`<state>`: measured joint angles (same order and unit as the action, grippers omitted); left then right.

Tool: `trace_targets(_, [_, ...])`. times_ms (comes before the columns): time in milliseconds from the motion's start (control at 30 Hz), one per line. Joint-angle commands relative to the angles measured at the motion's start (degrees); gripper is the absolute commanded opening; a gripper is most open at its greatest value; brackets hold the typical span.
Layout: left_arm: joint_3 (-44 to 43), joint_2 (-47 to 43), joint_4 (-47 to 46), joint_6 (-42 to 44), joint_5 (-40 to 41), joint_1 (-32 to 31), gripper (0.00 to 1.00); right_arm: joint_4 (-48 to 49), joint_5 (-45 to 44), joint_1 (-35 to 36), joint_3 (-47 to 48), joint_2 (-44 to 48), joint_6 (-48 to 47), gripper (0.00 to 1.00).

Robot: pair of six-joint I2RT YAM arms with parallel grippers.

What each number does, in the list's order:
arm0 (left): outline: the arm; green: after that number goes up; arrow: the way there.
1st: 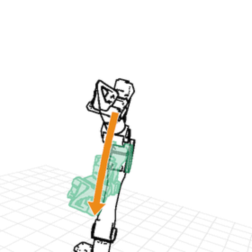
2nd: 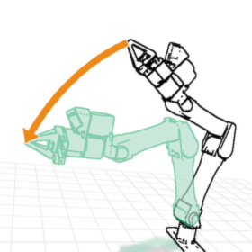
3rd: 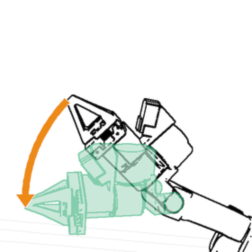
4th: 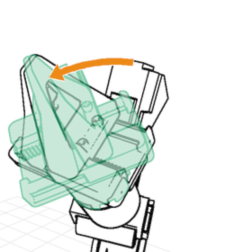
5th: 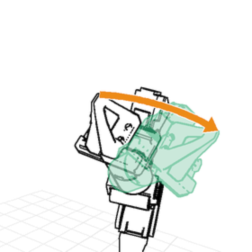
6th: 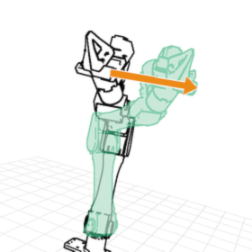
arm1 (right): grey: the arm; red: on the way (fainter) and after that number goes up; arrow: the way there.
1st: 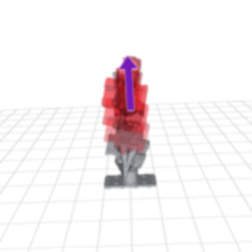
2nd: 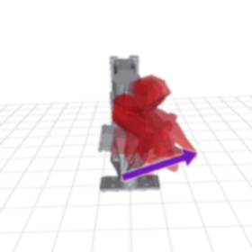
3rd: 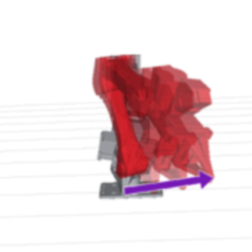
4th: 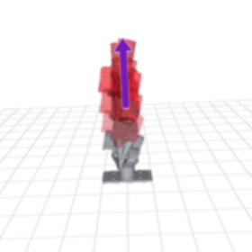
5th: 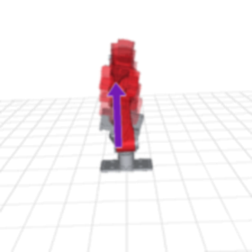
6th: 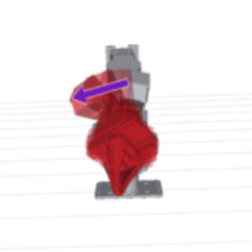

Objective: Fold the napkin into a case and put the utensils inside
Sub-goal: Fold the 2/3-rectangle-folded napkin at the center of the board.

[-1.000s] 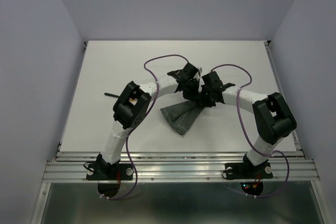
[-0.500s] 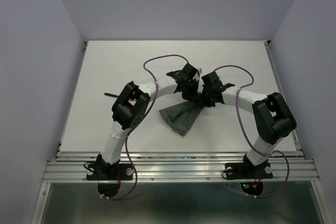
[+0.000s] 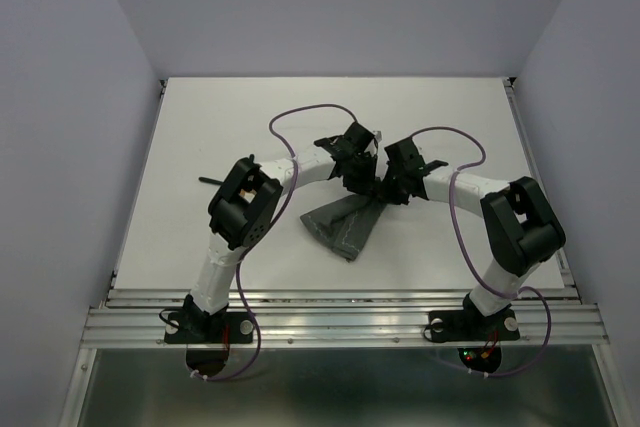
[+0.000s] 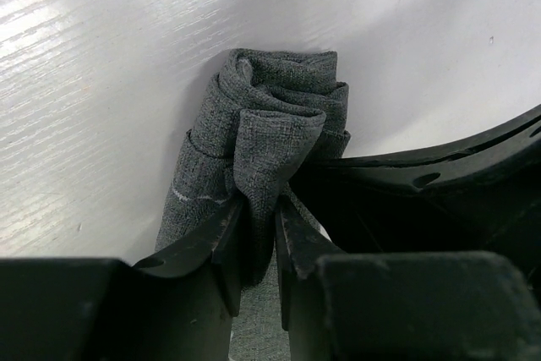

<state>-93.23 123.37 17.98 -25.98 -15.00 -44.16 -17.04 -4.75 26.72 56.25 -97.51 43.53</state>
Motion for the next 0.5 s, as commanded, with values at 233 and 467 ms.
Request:
trace_targets(233, [-0.37, -2.87, -3.3, -2.85, 1.29, -0.13, 0.33, 2.36, -0.08, 0.35, -0.35, 1.98, 0.77, 0.01])
trace_targets(467, [0.95, -3.84, -5.58, -5.05, 2.61, 0.04, 0.33, 2.36, 0.18, 0.35, -0.35, 1.89, 0.77, 0.01])
